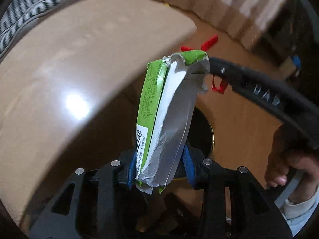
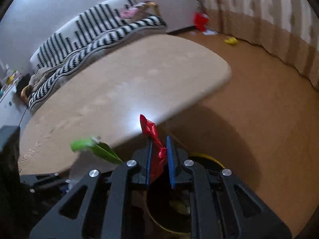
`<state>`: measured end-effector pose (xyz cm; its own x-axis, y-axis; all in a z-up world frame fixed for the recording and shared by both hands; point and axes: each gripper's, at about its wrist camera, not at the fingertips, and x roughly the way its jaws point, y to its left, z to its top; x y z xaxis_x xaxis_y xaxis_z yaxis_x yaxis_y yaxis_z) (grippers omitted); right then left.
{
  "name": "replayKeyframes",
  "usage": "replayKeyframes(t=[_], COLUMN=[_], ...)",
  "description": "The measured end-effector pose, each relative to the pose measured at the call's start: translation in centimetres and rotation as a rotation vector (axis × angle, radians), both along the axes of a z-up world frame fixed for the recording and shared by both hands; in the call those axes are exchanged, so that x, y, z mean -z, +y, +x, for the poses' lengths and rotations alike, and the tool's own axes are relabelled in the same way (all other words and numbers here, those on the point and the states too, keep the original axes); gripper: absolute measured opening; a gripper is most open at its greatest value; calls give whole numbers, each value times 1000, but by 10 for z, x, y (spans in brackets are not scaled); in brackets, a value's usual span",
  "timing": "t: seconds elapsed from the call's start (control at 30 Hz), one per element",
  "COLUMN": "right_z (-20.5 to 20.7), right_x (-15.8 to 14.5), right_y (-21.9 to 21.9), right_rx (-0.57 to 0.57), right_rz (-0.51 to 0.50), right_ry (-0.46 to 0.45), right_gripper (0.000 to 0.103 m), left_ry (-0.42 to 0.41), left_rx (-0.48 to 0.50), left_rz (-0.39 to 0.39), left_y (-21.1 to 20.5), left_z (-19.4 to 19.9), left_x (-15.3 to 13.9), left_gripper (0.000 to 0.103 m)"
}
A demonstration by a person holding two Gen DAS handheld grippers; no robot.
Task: Collect trash
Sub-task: 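Carry box and ribbon over the black bin and open both tools, then return both open tools above the empty table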
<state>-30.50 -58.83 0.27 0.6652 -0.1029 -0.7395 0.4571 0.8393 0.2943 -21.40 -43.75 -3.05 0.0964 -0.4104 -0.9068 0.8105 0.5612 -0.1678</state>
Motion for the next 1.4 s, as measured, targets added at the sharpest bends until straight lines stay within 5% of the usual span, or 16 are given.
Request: replayKeyframes(t=[0.17,0.63,0.73,0.77,0.8,0.83,1.03,1.2,1.4], right_z=[-34,-36,-33,-27,-26,-27,-36,-24,47], right_x=[26,74,81,83,87,90,86,66,0], right_y=[-27,-40,-46,-48,-51,-54,-62,-56,-18], right_rx=[47,57,50,56,67,93,225,307,304], right_rz=[67,147,192,218,239,247,162,-35,-171], right_ry=[17,89,93,105,117,127,167,183,55], right_gripper=[14,14,15,29,48,96,96,96,96], left_ry=[20,80,83,85,89,95,165,-10,-263], left_rx=[24,10,13,12,5,-2,-105,-161,-319], left_rz=[69,128,147,167,178,172,114,23,-72], left_y=[-25,-38,-46,-47,-47,-43,-24,3,63], left_z=[-17,-12,-9,-9,-10,-9,11,34,84], left_x=[28,58,61,63,65,65,57,1,-75], left_gripper=[39,39,48,56,77,94,96,96,97])
